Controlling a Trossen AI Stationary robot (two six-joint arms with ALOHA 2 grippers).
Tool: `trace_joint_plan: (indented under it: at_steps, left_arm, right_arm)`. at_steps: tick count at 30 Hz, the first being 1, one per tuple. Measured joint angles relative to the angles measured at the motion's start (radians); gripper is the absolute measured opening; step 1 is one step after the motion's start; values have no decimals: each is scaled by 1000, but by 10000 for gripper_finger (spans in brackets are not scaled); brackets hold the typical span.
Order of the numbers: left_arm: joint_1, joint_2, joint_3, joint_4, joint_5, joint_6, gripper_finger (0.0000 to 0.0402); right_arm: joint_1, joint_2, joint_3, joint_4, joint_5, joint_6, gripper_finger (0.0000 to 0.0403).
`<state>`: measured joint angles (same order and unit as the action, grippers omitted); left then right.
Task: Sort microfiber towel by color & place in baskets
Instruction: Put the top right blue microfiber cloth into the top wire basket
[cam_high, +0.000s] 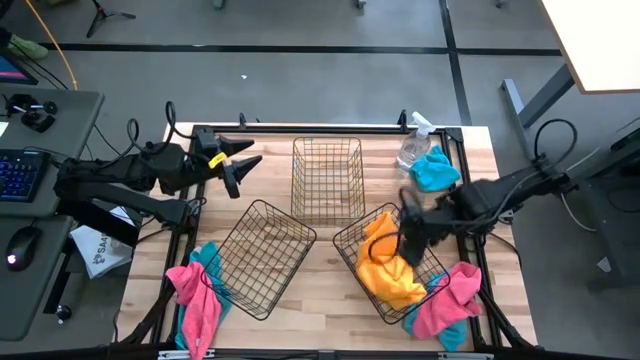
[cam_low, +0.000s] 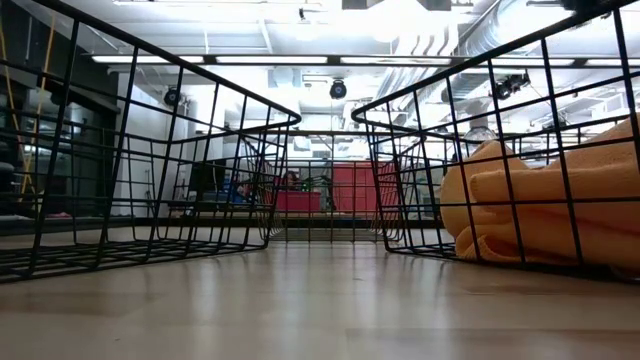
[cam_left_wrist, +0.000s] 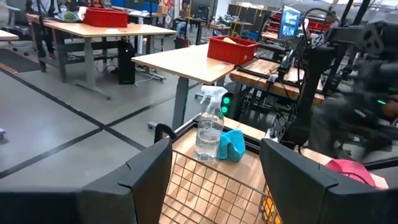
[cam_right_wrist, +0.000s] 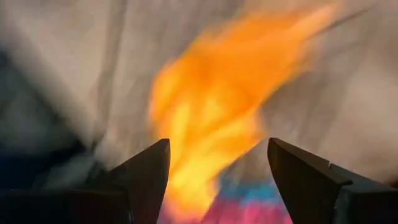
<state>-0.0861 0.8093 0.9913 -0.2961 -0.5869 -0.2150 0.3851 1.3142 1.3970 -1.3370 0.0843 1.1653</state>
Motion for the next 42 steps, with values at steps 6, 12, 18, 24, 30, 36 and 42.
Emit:
trace_joint_plan:
  at_steps: [6, 12, 18, 24, 30, 36, 42]
  left_arm:
    - [2, 0, 0, 3, 0, -8, 229]
    - [2, 0, 0, 3, 0, -19, 229]
    - [2, 0, 0, 12, 0, -18, 229]
    - [2, 0, 0, 12, 0, -18, 229]
    - [2, 0, 0, 12, -32, -18, 229]
    - [2, 0, 0, 11, -57, -17, 229]
    - [2, 0, 0, 11, -58, -17, 229]
  right_arm:
    - [-190, -17, -35, -222, 230, 51, 264]
    - [-454, -40, -278, -132, 238, -92, 264]
    - [-656, -41, -489, 115, 240, -209, 264]
    - [-756, -26, -597, 303, 259, -278, 264]
    - [-804, -23, -684, 474, 296, -356, 264]
    - [-852, -23, -729, 511, 354, -372, 259]
    - [-884, -23, -742, 525, 345, -407, 141]
